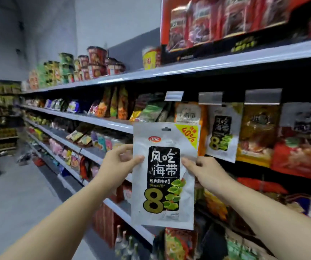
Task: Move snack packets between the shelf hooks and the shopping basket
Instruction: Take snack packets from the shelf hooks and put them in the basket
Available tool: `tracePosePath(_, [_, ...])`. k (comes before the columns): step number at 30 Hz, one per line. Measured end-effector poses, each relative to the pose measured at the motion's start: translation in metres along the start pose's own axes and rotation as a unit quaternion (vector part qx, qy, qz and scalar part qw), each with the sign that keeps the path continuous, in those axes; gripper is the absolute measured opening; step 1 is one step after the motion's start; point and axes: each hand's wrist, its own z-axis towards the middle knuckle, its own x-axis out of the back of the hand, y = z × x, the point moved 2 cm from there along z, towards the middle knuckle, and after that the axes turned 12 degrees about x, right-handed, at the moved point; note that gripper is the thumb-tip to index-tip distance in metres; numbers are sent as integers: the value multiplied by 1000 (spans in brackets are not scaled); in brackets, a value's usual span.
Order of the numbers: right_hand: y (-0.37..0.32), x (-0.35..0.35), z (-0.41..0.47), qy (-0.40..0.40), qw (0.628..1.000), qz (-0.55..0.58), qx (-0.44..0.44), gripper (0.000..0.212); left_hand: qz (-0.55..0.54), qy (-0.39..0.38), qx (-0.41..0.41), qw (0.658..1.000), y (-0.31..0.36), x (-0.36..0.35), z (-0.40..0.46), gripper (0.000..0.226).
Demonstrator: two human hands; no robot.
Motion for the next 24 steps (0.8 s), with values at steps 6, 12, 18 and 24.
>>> tracePosePath(6, [4,73,-13,42,999,-33,-11,52,-105,-46,18,993,32,-80,31,17])
tracePosePath(12, [40,127,-5,119,993,6,-1,28,-115,-117,70,984,33,-159,65,31])
tracePosePath(18, [64,170,54,201,979,24,9,36,-104,-106,85,985,30,-207,119,55])
tracePosePath(24, [75,176,116,194,981,9,18,50,-103,-75,73,989,35,-213,166,31])
